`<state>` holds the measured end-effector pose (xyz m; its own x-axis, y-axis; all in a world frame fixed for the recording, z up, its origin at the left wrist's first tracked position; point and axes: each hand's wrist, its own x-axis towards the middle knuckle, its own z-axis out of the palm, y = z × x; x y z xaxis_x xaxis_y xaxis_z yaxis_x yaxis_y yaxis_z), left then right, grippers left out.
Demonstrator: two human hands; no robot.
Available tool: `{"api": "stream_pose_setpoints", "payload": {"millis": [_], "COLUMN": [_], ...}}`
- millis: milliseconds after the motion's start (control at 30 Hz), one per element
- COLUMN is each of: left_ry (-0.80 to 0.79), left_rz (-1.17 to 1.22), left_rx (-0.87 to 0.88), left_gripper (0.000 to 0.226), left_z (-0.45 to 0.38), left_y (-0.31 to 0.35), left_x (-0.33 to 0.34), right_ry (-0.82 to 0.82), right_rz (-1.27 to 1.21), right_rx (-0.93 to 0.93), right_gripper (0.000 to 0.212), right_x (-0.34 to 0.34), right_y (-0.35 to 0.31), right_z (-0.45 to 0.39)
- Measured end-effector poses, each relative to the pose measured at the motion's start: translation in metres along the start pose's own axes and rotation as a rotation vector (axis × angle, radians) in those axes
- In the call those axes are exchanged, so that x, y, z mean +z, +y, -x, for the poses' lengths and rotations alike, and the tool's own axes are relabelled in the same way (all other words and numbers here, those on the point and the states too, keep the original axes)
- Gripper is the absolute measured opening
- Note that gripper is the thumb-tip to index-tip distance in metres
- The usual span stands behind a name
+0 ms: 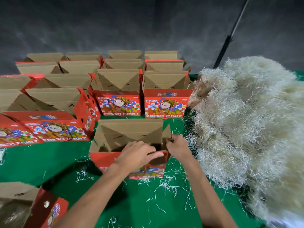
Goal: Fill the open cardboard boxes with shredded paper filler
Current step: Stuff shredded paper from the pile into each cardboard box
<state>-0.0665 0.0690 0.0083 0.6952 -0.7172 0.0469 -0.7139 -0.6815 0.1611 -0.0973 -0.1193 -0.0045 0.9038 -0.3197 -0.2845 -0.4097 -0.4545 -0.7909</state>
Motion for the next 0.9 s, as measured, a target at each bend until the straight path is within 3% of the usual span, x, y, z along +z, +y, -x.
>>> {"api": "stream_pose_setpoints", "payload": {"millis": [100,333,600,733,833,900], "left_ry": [0.005,-0.048,0.083,0.058,0.068,0.050], "left_rz": [0.068,0.276,0.380,0.423,0.431,0.462], "left_rx": [0.026,0.009,0.107,0.094,0.130,0.138], "left_gripper": [0.073,0.082,0.031,0.025,0.020,0.013], "left_z": [0.009,-0.003,-0.055,-0.088,-0.118,-0.141], "left_y": [0.014,0.043,0.087,0.115,0.142,0.163], "left_x": [0.004,0.005,-0.002,0.010,0.014,0.015], "right_ry": [-0.102,-0.087,0.053,0.053,0.149,0.242], "right_rz": [0.033,-0.073,-0.288,-0.149,-0.098,-0.061], "right_rx": [0.025,0.002,0.113,0.113,0.103,0.073], "right_gripper": [0.018,0.013,0.018,0.015,0.011,0.022], "right_x": [-0.009,-0.024,-0.056,-0.087,-0.121,-0.147], "right_y": [0.009,0.033,0.047,0.073,0.090,0.097], "right_z": [0.015,0.039,0.037,0.037,0.032,0.023]}}
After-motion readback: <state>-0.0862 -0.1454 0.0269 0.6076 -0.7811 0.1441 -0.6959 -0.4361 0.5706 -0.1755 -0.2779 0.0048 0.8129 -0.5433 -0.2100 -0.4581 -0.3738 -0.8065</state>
